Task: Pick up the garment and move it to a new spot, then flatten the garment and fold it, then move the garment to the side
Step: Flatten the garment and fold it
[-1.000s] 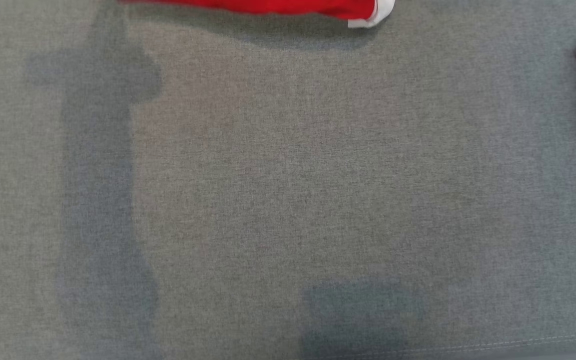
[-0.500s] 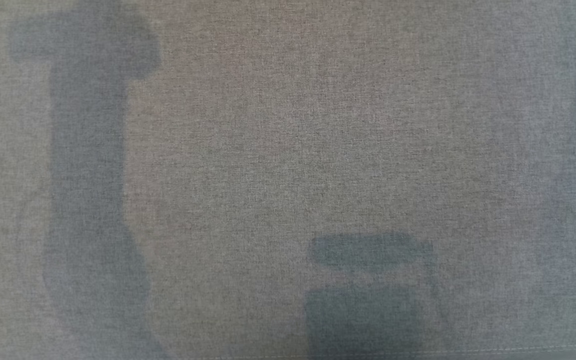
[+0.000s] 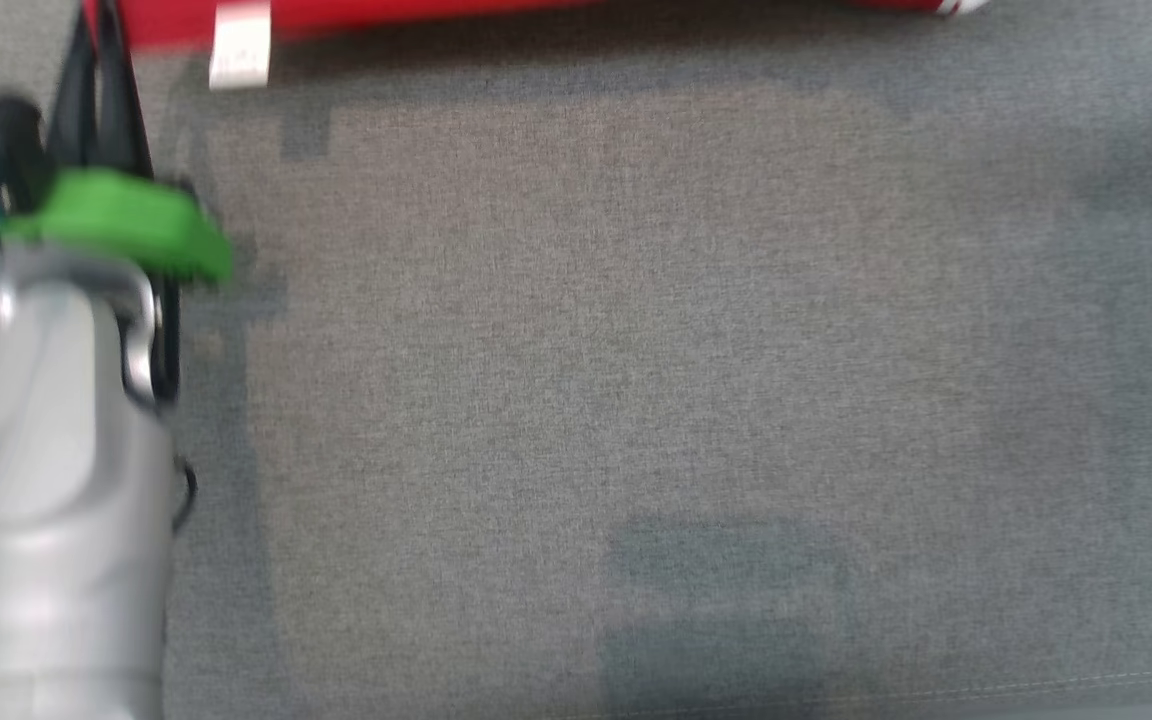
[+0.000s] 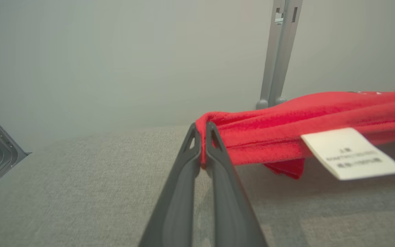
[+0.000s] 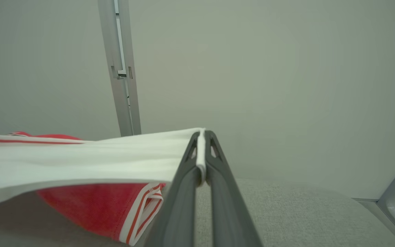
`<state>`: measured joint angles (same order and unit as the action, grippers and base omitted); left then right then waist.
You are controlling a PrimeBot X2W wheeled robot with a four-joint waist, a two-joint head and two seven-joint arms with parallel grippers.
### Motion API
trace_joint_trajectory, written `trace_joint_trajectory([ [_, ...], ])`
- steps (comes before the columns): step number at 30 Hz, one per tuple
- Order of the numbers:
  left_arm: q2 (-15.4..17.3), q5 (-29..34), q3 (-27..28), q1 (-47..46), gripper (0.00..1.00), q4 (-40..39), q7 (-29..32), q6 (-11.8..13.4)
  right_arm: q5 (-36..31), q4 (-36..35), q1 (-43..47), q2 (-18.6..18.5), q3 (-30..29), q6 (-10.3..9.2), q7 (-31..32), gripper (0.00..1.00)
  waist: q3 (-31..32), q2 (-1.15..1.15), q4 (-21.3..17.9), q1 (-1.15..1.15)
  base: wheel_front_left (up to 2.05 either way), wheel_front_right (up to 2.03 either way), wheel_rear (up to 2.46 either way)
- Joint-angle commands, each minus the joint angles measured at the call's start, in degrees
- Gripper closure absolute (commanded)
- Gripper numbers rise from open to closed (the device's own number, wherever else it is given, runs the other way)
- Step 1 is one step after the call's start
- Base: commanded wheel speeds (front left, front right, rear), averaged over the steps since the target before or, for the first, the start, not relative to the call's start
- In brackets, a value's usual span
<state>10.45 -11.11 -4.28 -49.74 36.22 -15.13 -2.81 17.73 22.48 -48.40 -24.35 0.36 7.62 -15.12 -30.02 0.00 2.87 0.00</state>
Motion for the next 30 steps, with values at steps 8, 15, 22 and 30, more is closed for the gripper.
trace_joint_trajectory([
  [8, -4.0, -1.6, 10.1, 25.1, 1.0, 0.3, 0.0, -1.7, 6.9, 0.0, 25.3, 0.7, 3.6, -0.27, 0.0, 1.0, 14.0, 0.0, -1.6, 0.0, 0.0, 0.0, 0.0],
  [15, -6.3, -0.7, 12.7, 36.2, 1.0, 2.2, 0.0, -3.0, 7.4, 2.5, 38.6, 4.3, -1.3, -0.5, -0.1, 1.0, 22.0, 0.0, -1.7, 0.0, 0.0, 0.0, 0.0],
  [22, -6.8, -0.1, 14.5, 43.2, 1.0, 4.0, 0.0, -3.3, 4.4, 4.8, 46.9, 6.9, -1.9, -0.57, -0.1, 1.0, 27.4, 0.0, -3.0, 0.0, 0.0, 0.0, 0.0],
  [30, -6.8, -1.6, 13.4, 49.1, 1.0, 4.4, 0.0, -3.2, 3.2, 6.4, 51.7, 7.7, -3.2, -0.58, -0.1, 1.0, 30.9, 0.0, -3.1, 0.0, 0.0, 0.0, 0.0],
])
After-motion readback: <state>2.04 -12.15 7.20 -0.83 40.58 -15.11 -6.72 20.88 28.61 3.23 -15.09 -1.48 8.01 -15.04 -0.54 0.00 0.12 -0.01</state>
